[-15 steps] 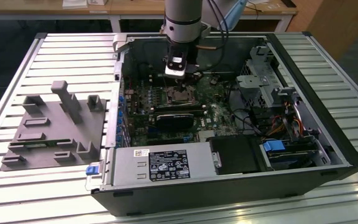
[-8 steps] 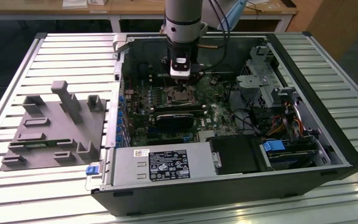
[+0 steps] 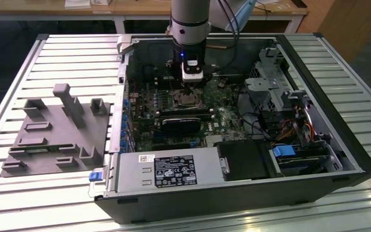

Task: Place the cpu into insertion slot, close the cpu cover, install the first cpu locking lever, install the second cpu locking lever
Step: 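Close the cpu cover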

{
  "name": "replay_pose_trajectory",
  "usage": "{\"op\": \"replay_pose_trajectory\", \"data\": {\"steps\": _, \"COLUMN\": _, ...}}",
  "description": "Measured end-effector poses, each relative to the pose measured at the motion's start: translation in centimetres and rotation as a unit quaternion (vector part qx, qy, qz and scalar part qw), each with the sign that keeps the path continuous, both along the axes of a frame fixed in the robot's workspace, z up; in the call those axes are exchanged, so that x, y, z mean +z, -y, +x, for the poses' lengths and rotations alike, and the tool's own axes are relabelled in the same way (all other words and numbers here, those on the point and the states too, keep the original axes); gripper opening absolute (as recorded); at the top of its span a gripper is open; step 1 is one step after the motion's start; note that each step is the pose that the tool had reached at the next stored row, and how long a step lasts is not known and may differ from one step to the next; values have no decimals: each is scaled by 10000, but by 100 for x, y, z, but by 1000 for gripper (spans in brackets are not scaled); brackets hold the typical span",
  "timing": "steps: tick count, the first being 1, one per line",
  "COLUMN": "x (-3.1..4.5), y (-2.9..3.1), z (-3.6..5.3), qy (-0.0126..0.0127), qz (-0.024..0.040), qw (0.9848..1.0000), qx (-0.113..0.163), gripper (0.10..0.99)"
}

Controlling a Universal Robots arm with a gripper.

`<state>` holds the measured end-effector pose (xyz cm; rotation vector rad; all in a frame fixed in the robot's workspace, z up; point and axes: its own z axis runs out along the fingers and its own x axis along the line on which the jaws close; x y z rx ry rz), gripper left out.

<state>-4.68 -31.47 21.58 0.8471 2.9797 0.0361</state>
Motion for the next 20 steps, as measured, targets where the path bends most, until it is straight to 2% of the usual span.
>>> {"op": "replay_pose_trajectory", "data": {"steps": 5, "x": -3, "y": 0, "z": 0, "qy": 0, "qz": -1, "qw": 9990, "qx": 458, "gripper": 102}}
{"op": "replay_pose_trajectory", "data": {"steps": 9, "x": -4, "y": 0, "z": 0, "qy": 0, "qz": -2, "qw": 9966, "qx": 824, "gripper": 102}}
{"op": "replay_pose_trajectory", "data": {"steps": 13, "x": -5, "y": 0, "z": 0, "qy": 0, "qz": -3, "qw": 9930, "qx": 1182, "gripper": 102}}
{"op": "replay_pose_trajectory", "data": {"steps": 20, "x": -6, "y": 0, "z": 0, "qy": 0, "qz": -3, "qw": 9844, "qx": 1757, "gripper": 102}}
